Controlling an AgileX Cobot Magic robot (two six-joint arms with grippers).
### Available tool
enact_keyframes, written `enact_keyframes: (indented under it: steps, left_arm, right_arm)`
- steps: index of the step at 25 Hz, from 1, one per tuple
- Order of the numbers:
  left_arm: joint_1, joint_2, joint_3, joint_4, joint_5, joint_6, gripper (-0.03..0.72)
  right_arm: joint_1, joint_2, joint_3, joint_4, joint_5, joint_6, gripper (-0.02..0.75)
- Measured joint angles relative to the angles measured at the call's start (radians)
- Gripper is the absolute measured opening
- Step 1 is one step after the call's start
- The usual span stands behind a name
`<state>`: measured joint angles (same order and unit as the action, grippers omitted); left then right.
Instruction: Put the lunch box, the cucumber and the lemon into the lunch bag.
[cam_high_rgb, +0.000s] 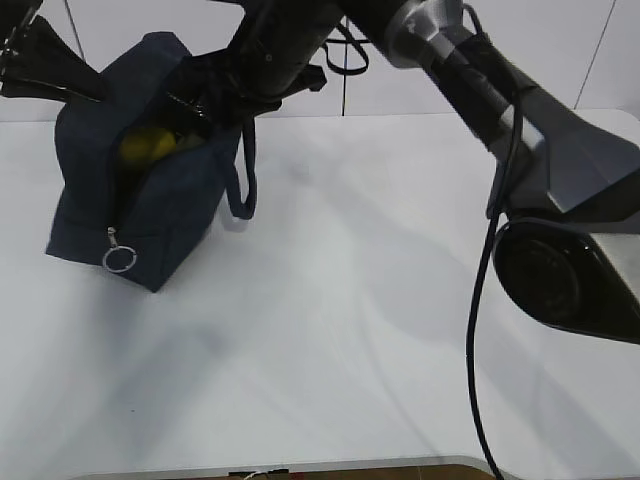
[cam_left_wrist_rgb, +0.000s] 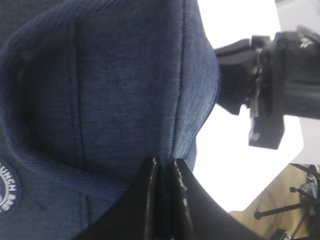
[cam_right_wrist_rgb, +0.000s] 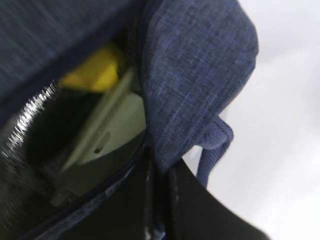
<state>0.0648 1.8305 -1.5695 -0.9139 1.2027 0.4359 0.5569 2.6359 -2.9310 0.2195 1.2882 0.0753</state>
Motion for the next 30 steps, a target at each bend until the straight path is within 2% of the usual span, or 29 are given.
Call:
enact_keyframes:
  steps: [8,17,22,26,30]
  left_arm:
    - [-0.006,0.003,0.0,-0.042,-0.002,0.0,0.011]
    - [-0.014,0.004,0.0,-0.041,-0.003,0.0,0.011]
    - [-0.055,0.019,0.0,-0.045,-0.018,0.0,0.011]
    - [-0.106,0.047,0.0,-0.095,-0.047,0.004,0.011]
    - [-0.148,0.063,0.0,-0.126,-0.089,0.011,0.01]
  right_arm:
    - [0.0,-0.076,0.013,-0.056,0.012,-0.075,0.013]
    - [0.0,-0.119,0.226,-0.121,0.001,-0.162,0.012]
    - [0.0,-0.166,0.277,-0.159,-0.001,-0.179,0.012]
    - [0.0,-0.225,0.299,-0.189,-0.001,-0.184,0.011]
    - [-0.004,-0.318,0.421,-0.246,0.001,-0.201,0.011]
